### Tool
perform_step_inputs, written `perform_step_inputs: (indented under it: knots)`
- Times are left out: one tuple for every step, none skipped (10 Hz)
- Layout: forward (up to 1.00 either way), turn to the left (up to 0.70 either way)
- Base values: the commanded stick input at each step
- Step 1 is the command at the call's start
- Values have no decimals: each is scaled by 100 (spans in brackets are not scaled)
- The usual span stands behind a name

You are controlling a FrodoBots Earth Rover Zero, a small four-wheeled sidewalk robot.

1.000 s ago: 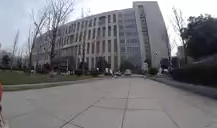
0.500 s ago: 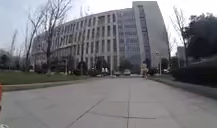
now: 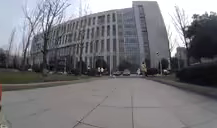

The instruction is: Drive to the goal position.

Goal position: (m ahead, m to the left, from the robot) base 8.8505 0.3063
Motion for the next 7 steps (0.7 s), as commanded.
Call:
perform_step_inputs:
  knots:
    - [70,0]
    - [70,0]
    - [70,0]
    - [70,0]
    - [70,0]
    - [70,0]
    - [70,0]
